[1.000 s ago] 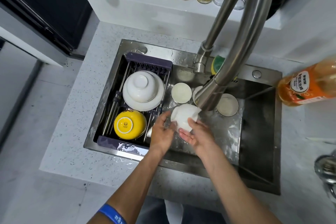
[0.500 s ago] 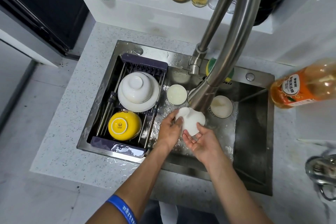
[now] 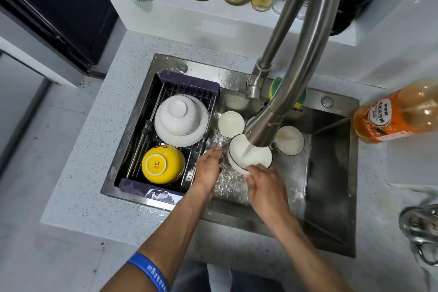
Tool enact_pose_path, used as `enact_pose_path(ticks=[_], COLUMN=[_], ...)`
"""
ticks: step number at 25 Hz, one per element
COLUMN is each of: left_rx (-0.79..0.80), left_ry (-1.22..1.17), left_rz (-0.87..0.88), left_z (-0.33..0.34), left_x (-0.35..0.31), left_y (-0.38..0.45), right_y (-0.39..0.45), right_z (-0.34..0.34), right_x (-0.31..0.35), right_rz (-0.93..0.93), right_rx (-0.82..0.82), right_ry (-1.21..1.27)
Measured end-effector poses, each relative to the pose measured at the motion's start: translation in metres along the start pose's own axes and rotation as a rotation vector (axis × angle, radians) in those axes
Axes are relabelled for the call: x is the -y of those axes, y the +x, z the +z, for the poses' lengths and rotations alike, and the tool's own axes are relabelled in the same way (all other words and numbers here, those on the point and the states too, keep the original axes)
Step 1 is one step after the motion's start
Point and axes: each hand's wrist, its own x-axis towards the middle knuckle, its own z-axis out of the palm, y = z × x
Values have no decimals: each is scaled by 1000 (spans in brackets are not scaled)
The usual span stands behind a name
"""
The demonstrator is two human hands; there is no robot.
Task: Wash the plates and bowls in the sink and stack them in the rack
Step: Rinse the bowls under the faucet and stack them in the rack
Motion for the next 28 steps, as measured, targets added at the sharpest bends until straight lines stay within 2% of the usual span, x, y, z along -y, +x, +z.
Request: enact_pose_path(ticks=[4, 8, 13, 23, 25, 28], left_rx=[15, 17, 31, 49, 45, 47], left_ry=[-62, -68, -95, -141, -160, -140], left_rz=[9, 13, 4, 25, 20, 20], left_z=[-2, -6, -6, -3, -4, -8], left_x=[-3, -5, -7, -7, -7, -6], left_y=[-4, -2, -4, -4, -5, -4], right_y=[1, -5, -1, -3, 2, -2], right_z=[2, 3, 2, 10, 9, 6], right_x=[10, 9, 9, 14, 14, 9], right_rz=[6, -20, 47, 0, 41, 93], right_rx=[47, 28, 43, -13, 32, -3], right_ry=[-99, -205, -223, -290, -242, -265])
